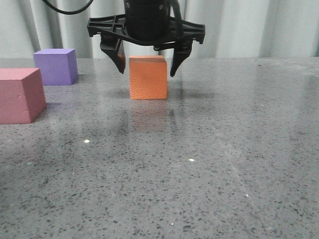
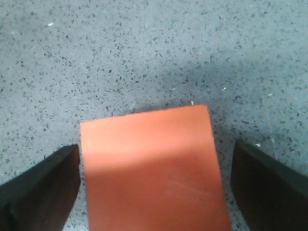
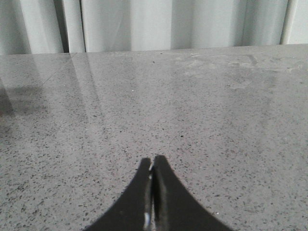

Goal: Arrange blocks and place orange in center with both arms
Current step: 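Lower the left gripper and grasp the orange cube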

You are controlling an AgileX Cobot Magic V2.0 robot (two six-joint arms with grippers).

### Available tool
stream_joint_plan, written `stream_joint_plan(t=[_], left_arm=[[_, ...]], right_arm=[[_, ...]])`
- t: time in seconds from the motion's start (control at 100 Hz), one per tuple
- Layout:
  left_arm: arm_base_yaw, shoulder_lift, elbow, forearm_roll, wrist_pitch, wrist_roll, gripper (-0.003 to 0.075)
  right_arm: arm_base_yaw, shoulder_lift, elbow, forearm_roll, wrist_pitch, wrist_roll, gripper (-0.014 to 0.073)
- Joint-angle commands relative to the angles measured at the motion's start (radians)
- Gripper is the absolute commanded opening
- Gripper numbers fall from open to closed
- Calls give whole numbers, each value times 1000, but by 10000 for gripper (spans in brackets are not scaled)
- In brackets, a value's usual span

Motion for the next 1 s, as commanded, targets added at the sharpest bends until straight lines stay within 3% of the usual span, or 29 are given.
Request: stream_joint_plan(t=[0.0, 0.39, 0.75, 0.84, 0.99], left_arm=[[1, -58, -30, 54, -22, -10, 599], [1, -58, -30, 38, -27, -10, 586], [1, -58, -30, 28, -27, -5, 223], [1, -65, -30, 37, -27, -3, 180], [1, -104, -32, 46, -31, 41, 177]], right_arm=[[-6, -20, -14, 1, -88, -9, -67], [-6, -20, -14, 1, -88, -9, -67], [-6, -20, -14, 1, -88, -9, -67], [-6, -20, -14, 1, -88, -9, -67], [-6, -20, -14, 1, -88, -9, -67]])
